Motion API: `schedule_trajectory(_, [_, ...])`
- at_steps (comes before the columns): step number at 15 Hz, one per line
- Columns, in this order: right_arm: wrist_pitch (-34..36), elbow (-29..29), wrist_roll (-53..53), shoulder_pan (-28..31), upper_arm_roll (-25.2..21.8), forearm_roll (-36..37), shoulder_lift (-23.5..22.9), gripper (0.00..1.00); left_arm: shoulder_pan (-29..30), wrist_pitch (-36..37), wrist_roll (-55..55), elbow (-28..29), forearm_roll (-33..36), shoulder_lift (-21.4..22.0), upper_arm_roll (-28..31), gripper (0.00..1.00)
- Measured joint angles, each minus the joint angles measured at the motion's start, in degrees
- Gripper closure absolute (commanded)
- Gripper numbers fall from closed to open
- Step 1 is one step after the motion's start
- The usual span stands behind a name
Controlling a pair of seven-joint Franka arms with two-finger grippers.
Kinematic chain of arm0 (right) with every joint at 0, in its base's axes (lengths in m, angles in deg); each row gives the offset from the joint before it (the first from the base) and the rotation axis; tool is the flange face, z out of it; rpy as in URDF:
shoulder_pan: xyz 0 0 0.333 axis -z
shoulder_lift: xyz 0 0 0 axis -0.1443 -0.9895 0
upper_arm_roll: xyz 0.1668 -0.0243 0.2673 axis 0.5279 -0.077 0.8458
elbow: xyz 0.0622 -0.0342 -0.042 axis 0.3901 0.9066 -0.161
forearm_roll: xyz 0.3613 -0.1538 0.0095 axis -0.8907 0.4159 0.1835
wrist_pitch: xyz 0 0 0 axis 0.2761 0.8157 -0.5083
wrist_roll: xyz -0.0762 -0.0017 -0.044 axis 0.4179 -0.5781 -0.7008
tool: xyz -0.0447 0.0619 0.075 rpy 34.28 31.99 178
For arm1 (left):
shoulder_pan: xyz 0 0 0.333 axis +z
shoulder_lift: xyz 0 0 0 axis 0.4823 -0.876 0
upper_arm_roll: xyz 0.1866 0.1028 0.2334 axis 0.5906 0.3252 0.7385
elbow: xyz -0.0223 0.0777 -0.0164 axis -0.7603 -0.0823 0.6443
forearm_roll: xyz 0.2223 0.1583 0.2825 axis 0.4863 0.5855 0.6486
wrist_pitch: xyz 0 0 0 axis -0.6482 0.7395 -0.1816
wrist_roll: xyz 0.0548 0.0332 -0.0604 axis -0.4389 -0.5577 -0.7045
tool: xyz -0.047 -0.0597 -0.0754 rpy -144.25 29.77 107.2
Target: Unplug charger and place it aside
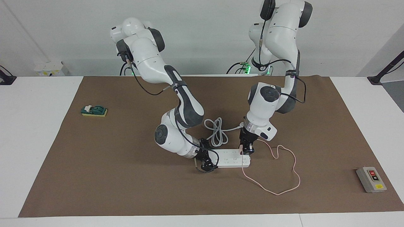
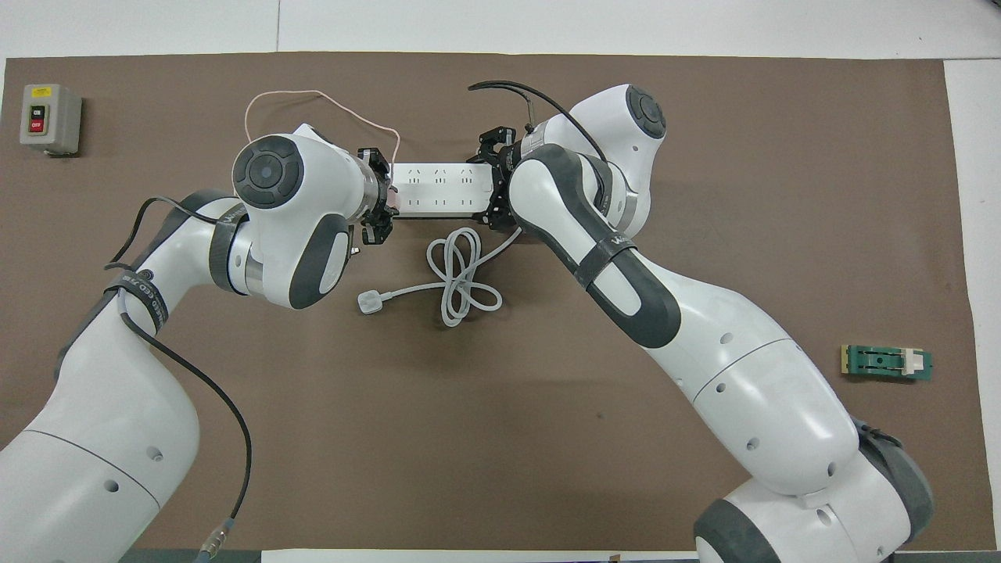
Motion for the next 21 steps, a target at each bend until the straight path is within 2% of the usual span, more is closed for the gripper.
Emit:
schedule_trajectory(7, [0.0,0.0,-0.1,0.0,0.0,-0.1,0.0,0.45,0.9,12.6,2.3,-7.3,1.6,-0.6,0.2,1.0])
schedule_trajectory(16, [-0.1,0.0,-0.1,0.0,0.0,-0.1,0.0,0.45,3.9,16.5,5.8,-11.0,2.1,1.6,1.0,1.0])
schedule_trajectory(19, [-0.1,0.0,-0.1,0.0,0.0,-0.1,0.0,0.43,5.0,22.4,12.6,-11.1,2.3,3.4,1.2,1.0])
schedule_trajectory(20, [-0.1,0.0,-0.1,0.0,0.0,-0.1,0.0,0.37,6.3,25.0,16.4,-11.1,2.3,4.5,1.3,1.0])
schedule_trajectory(21, [-0.1,0.0,-0.1,0.0,0.0,-0.1,0.0,0.06,8.0,27.2,20.7,-10.9,2.3,5.8,1.4,1.0])
